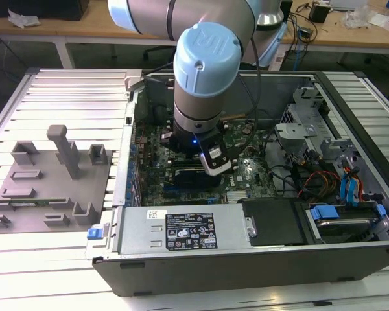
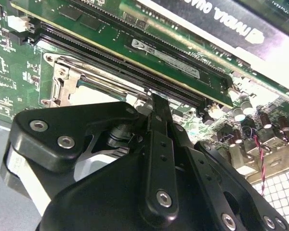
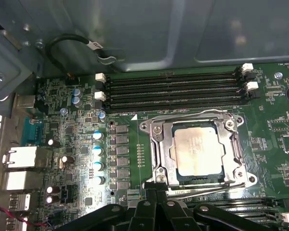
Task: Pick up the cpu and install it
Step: 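Install the second cpu locking lever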
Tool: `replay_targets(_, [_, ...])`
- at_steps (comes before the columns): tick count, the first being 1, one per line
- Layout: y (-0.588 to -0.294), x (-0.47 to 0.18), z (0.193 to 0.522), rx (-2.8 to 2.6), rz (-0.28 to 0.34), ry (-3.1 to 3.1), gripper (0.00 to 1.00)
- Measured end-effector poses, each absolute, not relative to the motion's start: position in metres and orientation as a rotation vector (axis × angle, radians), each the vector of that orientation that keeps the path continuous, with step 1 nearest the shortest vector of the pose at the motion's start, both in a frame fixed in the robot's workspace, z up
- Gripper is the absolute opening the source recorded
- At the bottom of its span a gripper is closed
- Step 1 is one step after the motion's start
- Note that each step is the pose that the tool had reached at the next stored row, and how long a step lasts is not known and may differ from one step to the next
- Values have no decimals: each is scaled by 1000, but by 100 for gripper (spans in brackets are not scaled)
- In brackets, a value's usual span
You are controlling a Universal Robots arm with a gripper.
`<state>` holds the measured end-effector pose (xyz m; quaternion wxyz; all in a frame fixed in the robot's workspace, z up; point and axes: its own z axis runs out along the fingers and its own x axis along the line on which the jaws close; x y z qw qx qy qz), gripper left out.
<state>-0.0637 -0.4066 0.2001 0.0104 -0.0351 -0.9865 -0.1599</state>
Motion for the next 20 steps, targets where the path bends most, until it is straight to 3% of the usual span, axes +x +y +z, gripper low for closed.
replay_targets(20, [-406, -64, 198, -173, -501, -3082, 11])
